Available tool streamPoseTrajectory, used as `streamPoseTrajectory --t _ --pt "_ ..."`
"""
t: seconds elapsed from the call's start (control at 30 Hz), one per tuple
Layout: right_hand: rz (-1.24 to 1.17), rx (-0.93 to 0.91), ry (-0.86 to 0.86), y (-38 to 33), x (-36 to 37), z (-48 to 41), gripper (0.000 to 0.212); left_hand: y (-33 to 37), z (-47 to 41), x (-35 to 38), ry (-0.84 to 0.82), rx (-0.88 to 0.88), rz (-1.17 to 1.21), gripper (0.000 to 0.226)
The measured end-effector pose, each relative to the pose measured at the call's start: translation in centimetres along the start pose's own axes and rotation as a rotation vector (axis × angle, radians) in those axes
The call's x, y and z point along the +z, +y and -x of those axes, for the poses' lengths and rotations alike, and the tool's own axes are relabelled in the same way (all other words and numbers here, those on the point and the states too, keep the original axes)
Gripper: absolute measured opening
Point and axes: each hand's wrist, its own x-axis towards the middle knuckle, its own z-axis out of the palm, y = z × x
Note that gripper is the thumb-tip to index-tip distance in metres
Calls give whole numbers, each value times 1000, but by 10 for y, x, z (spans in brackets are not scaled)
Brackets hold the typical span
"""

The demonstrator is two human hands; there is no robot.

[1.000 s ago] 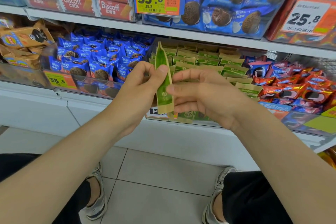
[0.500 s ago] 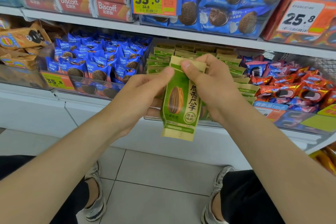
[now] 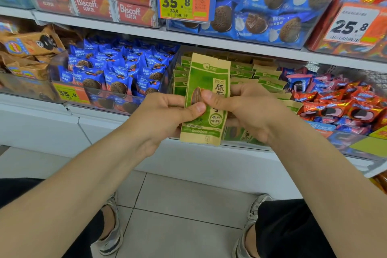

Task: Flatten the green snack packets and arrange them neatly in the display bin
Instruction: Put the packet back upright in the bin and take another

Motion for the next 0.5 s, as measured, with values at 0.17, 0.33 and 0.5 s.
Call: streamPoseTrajectory --t 0.17,0.33,0.5 --pt "-3 -116 178 2 4 -8 23 13 -7 -8 52 72 -212 25" --pt "216 -476 523 4 -9 -35 26 12 -41 -47 433 498 -926 6" --pt "266 -672 474 5 -5 -59 41 1 -60 -61 101 425 -1233 42"
